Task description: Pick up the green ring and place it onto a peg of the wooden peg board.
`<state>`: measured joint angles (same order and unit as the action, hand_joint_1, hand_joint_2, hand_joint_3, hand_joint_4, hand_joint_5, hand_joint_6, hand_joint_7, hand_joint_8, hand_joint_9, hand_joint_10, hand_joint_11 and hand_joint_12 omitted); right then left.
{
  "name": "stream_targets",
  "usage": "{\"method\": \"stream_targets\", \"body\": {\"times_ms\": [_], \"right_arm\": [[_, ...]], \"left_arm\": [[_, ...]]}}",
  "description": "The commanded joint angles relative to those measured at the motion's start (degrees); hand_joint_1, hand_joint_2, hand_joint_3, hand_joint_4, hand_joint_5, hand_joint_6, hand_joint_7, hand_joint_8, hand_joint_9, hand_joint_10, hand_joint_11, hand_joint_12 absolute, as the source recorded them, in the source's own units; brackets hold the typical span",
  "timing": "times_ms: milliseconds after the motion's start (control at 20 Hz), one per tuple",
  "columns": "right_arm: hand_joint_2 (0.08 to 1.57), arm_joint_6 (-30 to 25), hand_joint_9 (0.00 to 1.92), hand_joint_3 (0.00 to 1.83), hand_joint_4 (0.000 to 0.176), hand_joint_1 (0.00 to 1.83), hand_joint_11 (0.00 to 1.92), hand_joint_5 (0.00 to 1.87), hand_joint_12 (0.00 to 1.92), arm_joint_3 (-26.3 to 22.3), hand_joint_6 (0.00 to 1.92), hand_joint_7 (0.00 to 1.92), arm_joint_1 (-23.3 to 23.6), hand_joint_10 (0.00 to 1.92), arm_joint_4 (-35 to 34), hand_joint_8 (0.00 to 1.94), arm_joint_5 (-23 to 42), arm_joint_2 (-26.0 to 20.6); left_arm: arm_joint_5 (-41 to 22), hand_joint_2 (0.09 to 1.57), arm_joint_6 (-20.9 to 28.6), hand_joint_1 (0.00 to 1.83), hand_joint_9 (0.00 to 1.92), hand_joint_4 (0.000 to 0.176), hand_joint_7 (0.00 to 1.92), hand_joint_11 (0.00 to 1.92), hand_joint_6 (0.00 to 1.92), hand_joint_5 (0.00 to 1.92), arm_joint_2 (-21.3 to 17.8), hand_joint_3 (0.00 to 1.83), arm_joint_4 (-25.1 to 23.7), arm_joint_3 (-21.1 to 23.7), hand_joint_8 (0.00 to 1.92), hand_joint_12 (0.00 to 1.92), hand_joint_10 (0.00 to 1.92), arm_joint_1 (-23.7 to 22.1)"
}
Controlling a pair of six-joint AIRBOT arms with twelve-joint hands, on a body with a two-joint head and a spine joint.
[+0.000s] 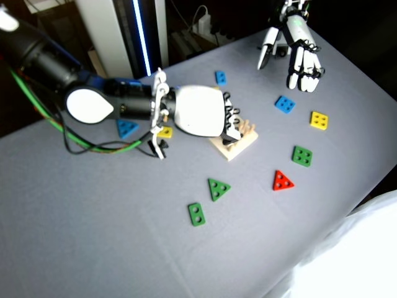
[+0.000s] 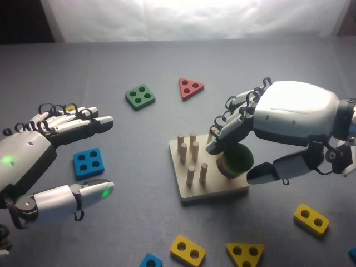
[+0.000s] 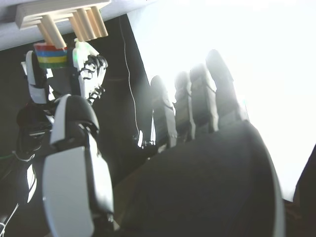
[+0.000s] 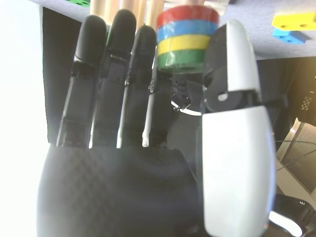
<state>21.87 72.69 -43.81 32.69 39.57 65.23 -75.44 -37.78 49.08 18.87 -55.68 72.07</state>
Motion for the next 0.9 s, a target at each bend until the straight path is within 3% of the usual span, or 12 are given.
{"method": "stream_targets", "body": {"times_ms": [0, 50, 100, 150, 250, 350, 500, 550, 600, 650, 750, 850], "right_arm": [[1.01, -0.2, 0.67, 0.00, 0.000, 1.06, 0.23, 0.76, 1.21, -0.3, 0.00, 0.73, 0.6, 0.17, -2.4, 0.00, 6.5, 0.2], [1.01, -0.2, 0.63, 0.00, 0.007, 1.02, 0.14, 0.73, 1.23, -0.4, 0.00, 0.69, 0.6, 0.08, -2.7, 0.00, 6.7, 0.2], [1.00, -0.2, 0.58, 0.00, 0.033, 0.99, 0.01, 0.65, 1.38, -0.5, 0.00, 0.57, 0.6, 0.02, -3.1, 0.00, 7.1, 0.1], [1.00, -0.2, 0.58, 0.00, 0.033, 0.99, 0.01, 0.65, 1.38, -0.6, 0.00, 0.57, 0.6, 0.02, -3.2, 0.00, 7.3, -0.1], [0.98, -0.2, 0.57, 0.00, 0.068, 1.01, 0.00, 0.60, 1.38, -0.9, 0.00, 0.55, 0.6, 0.01, -3.6, 0.00, 8.0, -0.4], [0.98, -0.2, 0.59, 0.00, 0.069, 1.00, 0.04, 0.61, 1.41, -1.1, 0.00, 0.57, 0.6, 0.02, -3.8, 0.01, 8.4, -0.6], [0.97, -0.2, 0.58, 0.00, 0.051, 1.03, 0.04, 0.61, 1.35, -1.4, 0.00, 0.58, 0.4, 0.02, -5.0, 0.01, 9.7, -1.0], [1.03, -0.2, 0.49, 0.01, 0.007, 0.99, 0.00, 0.60, 1.04, -1.8, 0.00, 0.58, 0.0, 0.01, -6.3, 0.01, 11.1, -2.3], [1.03, 0.4, 0.49, 0.01, 0.007, 0.99, 0.00, 0.60, 1.04, -2.3, 0.00, 0.58, -0.4, 0.01, -7.7, 0.01, 12.1, -3.7], [1.04, 1.4, 0.51, 0.00, 0.000, 1.06, 0.03, 0.60, 0.97, -2.8, 0.00, 0.59, -0.8, 0.01, -9.5, 0.00, 13.2, -4.4], [1.03, 3.5, 0.56, 0.00, 0.000, 1.02, 0.20, 0.60, 0.81, -4.0, 0.00, 0.60, -2.5, 0.01, -14.7, 0.00, 17.4, -6.2], [1.05, 5.3, 0.53, 0.01, 0.020, 0.96, 0.18, 0.58, 0.77, -5.4, 0.00, 0.55, -4.7, 0.00, -19.6, 0.00, 22.7, -8.0]], "left_arm": [[-7.2, 1.07, 0.4, 0.71, 0.23, 0.046, 0.29, 0.00, 0.00, 0.48, 0.4, 0.00, -1.0, 0.3, 0.00, 0.70, 0.00, -0.5], [-7.3, 1.07, 0.4, 0.71, 0.23, 0.047, 0.29, 0.00, 0.00, 0.48, 0.4, 0.00, -1.0, 0.3, 0.00, 0.69, 0.00, -0.5], [-7.3, 1.07, 0.4, 0.71, 0.21, 0.051, 0.29, 0.00, 0.00, 0.48, 0.4, 0.00, -1.0, 0.3, 0.00, 0.64, 0.00, -0.5], [-7.3, 1.07, 0.4, 0.71, 0.21, 0.051, 0.29, 0.00, 0.00, 0.48, 0.4, 0.00, -1.0, 0.3, 0.00, 0.64, 0.00, -0.5], [-7.3, 1.07, 0.4, 0.72, 0.22, 0.046, 0.29, 0.00, 0.00, 0.48, 0.4, 0.00, -1.0, 0.3, 0.00, 0.64, 0.00, -0.5], [-7.3, 1.07, 0.4, 0.72, 0.22, 0.035, 0.29, 0.00, 0.00, 0.48, 0.4, 0.00, -1.0, 0.3, 0.00, 0.65, 0.00, -0.5], [-7.4, 1.07, 0.5, 0.72, 0.23, 0.045, 0.29, 0.00, 0.00, 0.48, 0.4, 0.00, -0.9, 0.3, 0.00, 0.68, 0.00, -0.5], [-7.6, 1.07, 0.6, 0.69, 0.24, 0.041, 0.29, 0.00, 0.00, 0.47, 0.4, 0.00, -0.8, 0.3, 0.00, 0.69, 0.01, -0.5], [-7.9, 1.07, 0.7, 0.69, 0.24, 0.041, 0.29, 0.00, 0.00, 0.47, 0.4, 0.00, -0.7, 0.3, 0.00, 0.69, 0.01, -0.5], [-8.2, 1.07, 0.8, 0.73, 0.28, 0.006, 0.33, 0.00, 0.00, 0.49, 0.4, 0.00, -0.5, 0.3, 0.01, 0.73, 0.01, -0.4], [-9.4, 1.07, 0.9, 0.73, 0.30, 0.009, 0.37, 0.00, 0.00, 0.47, 0.4, 0.00, -0.4, 0.5, 0.01, 0.76, 0.01, -0.2], [-11.3, 1.12, 0.9, 0.75, 0.20, 0.002, 0.31, 0.00, 0.00, 0.43, 0.4, 0.01, -0.3, 0.8, 0.00, 0.47, 0.01, -0.2]]}}
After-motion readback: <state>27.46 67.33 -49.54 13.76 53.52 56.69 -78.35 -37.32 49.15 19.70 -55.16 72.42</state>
